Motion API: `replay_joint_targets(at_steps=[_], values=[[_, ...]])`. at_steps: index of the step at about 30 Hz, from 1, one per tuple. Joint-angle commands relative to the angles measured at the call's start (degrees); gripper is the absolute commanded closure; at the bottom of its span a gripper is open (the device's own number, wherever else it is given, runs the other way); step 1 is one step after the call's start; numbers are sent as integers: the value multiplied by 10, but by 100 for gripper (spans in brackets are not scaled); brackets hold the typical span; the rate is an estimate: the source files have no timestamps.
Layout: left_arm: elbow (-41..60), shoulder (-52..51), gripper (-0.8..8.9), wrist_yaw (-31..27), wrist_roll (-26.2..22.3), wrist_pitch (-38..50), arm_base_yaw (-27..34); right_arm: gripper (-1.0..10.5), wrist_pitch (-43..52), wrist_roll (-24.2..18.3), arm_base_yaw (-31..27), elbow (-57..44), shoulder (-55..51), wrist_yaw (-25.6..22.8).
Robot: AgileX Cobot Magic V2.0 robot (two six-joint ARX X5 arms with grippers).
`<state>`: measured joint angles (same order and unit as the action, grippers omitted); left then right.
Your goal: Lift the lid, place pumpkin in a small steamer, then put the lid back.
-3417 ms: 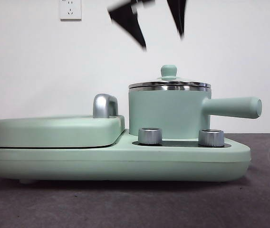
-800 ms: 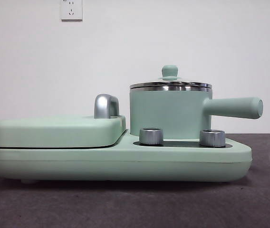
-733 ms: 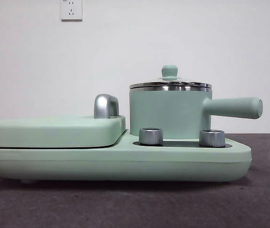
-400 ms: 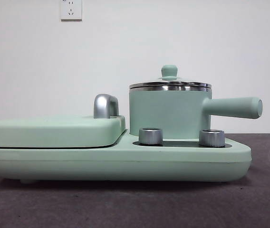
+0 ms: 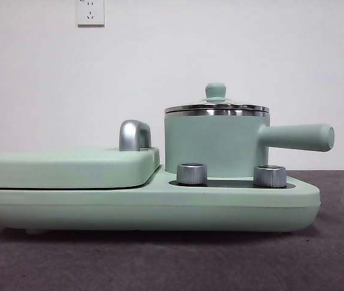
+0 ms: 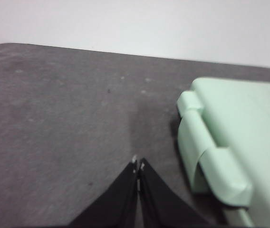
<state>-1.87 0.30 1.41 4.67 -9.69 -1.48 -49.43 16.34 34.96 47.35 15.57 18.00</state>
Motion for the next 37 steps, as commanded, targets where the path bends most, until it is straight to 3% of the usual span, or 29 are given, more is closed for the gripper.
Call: replay_joint_targets(at_steps=[1,27,33,37], values=[[11,-1,807,1,-45,-11,5,931,6,-5,4,4,0,0],[11,-1,807,1,-53,-10,8,931,8,-15,-5,3,-8,-8],[11,-1,807,1,-53,-10,8,931,67,-38,-134,-41,-38,-16],[11,-1,807,1,-53,-10,8,931,236,-45,-243,-151,-85,-14]])
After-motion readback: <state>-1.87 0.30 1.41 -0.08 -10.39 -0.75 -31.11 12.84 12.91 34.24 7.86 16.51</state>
